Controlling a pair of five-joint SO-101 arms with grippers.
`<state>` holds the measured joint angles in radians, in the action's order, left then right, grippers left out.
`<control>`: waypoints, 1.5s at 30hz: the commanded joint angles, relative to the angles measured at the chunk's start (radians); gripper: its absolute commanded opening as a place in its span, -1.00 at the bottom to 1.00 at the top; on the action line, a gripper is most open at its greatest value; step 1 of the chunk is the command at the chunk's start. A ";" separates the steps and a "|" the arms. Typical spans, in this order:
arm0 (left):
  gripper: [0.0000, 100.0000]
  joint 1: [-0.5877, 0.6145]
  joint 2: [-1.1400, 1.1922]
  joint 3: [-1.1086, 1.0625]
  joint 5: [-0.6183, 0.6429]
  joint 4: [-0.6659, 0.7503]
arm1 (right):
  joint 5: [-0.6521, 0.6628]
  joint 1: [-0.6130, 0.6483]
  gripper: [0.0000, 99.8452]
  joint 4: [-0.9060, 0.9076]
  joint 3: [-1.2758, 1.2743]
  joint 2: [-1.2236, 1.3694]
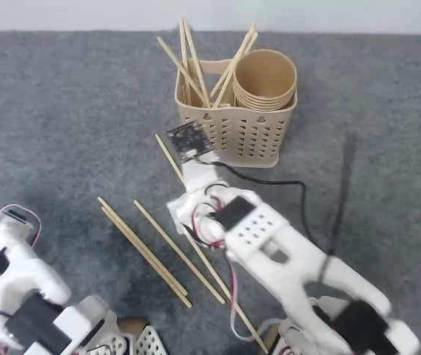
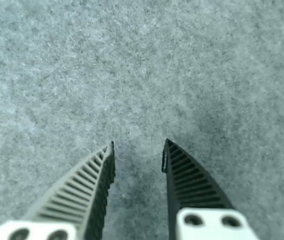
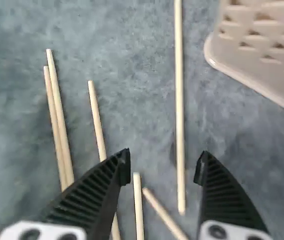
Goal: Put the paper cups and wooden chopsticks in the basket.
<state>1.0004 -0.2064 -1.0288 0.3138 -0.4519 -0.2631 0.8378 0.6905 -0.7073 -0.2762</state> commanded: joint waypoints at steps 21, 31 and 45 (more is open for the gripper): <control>-0.70 -0.009 -0.003 0.024 -0.011 -0.003 | 0.163 -0.102 -0.93 -0.377 0.215 0.533; -0.70 -0.011 -0.003 0.024 -0.011 -0.003 | 0.161 -0.068 -0.99 -0.160 0.183 0.320; -0.70 -0.011 -0.003 0.024 -0.011 -0.003 | 0.169 -0.091 -0.99 -0.320 -0.269 -0.796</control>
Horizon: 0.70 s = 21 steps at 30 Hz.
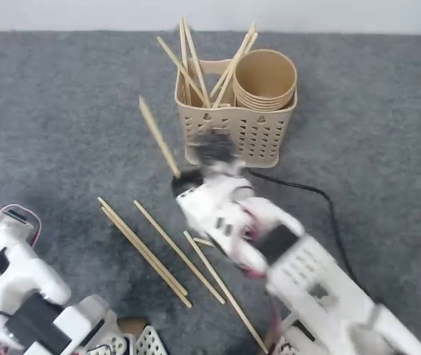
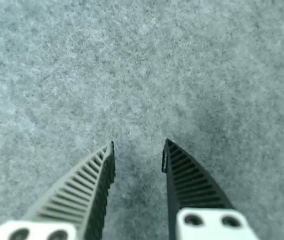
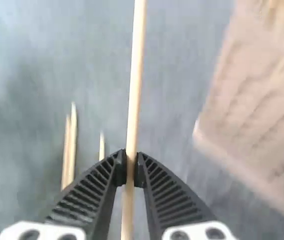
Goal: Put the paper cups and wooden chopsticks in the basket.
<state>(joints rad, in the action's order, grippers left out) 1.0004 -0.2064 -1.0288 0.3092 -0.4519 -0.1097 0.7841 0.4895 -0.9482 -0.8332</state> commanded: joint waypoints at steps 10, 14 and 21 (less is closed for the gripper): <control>-0.70 -0.006 -0.003 0.024 -0.006 -0.003 | 0.015 -0.209 -0.99 -0.717 -0.084 -0.272; -0.70 -0.006 -0.003 0.024 -0.006 -0.003 | 0.017 -0.229 -0.99 -1.012 -0.075 -0.114; -0.70 -0.006 -0.003 0.024 -0.006 -0.003 | 0.017 -0.320 -0.99 -1.210 0.127 0.275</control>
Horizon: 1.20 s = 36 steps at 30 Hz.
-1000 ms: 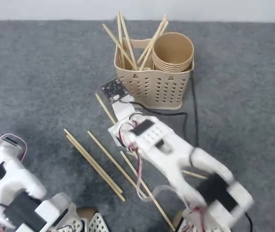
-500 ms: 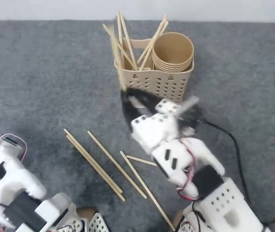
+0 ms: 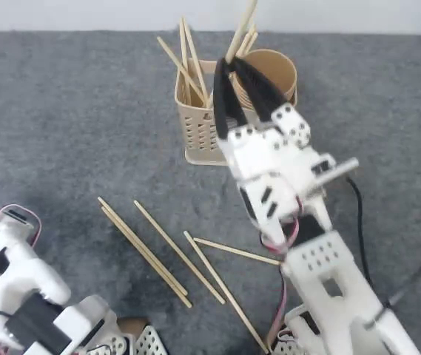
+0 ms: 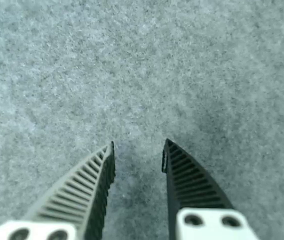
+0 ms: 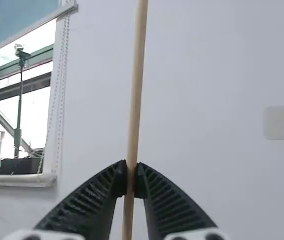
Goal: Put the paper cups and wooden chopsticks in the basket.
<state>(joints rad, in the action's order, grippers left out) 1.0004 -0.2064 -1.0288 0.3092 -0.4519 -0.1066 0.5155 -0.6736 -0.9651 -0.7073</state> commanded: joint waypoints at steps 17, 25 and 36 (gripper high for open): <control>-0.70 -0.006 -0.003 0.024 -0.006 -0.003 | 0.006 -0.087 -0.98 0.059 0.364 0.647; -0.70 -0.006 -0.003 0.024 -0.006 -0.003 | 0.006 -0.084 -0.83 0.331 0.370 0.519; -0.70 -0.006 -0.003 0.024 -0.006 -0.003 | -0.118 -0.070 -0.53 0.627 0.370 0.209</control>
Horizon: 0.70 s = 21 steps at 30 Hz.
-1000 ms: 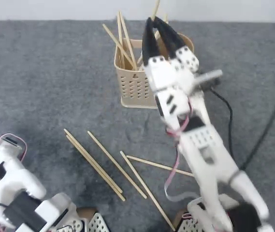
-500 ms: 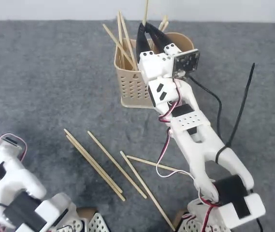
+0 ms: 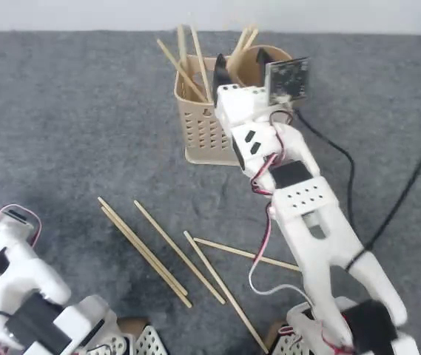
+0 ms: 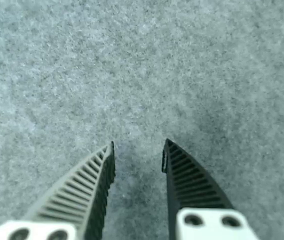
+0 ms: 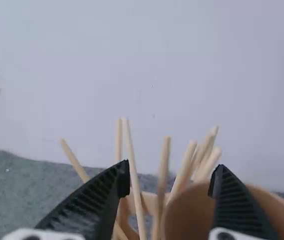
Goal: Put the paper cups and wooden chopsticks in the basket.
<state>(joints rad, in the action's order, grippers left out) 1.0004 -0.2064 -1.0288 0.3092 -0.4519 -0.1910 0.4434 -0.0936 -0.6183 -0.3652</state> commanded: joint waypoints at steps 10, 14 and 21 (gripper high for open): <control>-0.70 -0.008 -0.003 0.028 -0.006 -0.008 | -0.038 -0.008 -0.94 0.628 -0.008 -0.579; -0.70 -0.020 -0.003 0.050 -0.005 -0.057 | -0.038 -0.010 -0.98 0.937 -0.109 -0.717; -0.70 -0.091 -0.003 0.189 -0.006 -0.318 | -0.029 -0.012 -0.98 1.178 -0.341 -0.875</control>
<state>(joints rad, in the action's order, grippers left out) 0.9513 -0.2064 -0.9260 0.3092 -0.6498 -0.2202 0.4496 1.0173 -0.9129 -1.1799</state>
